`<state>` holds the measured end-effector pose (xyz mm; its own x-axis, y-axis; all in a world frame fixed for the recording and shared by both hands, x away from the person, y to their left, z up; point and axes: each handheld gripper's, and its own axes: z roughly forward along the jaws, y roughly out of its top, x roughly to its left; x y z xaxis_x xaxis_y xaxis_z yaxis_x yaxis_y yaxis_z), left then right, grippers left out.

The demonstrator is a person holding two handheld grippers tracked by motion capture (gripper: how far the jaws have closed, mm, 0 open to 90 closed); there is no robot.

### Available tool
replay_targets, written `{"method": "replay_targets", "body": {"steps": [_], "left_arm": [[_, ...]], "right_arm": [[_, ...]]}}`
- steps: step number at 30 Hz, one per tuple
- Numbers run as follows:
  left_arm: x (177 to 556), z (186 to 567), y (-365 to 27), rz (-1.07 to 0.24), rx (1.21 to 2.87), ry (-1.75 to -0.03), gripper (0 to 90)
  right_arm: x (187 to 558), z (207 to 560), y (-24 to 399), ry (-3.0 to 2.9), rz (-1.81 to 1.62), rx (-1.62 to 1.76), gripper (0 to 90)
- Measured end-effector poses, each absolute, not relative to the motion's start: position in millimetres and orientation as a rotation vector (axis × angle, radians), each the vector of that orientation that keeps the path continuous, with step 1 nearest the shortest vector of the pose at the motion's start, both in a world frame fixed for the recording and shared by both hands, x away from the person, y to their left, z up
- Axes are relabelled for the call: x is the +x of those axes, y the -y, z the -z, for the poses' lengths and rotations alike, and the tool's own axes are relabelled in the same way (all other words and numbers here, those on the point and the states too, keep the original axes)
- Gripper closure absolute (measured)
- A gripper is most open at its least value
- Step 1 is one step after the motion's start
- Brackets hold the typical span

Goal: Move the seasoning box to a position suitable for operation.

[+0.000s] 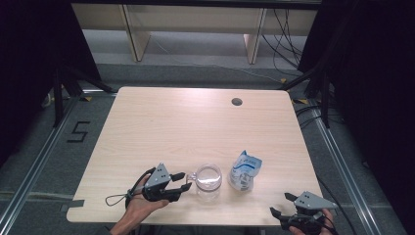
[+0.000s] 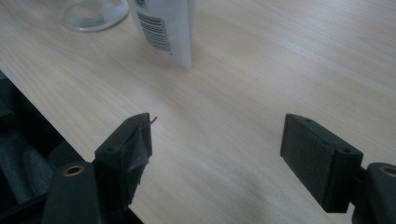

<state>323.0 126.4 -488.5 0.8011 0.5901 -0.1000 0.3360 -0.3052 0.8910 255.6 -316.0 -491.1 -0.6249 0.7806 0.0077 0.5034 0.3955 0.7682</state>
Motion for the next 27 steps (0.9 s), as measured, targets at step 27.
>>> {"method": "replay_targets", "body": {"steps": [27], "left_arm": [[323.6, 453.5, -127.0, -0.243, 1.807, -0.747, 64.3]], "right_arm": [[250.4, 486.7, 301.7, -2.336, -1.220, 0.999, 36.8]]}}
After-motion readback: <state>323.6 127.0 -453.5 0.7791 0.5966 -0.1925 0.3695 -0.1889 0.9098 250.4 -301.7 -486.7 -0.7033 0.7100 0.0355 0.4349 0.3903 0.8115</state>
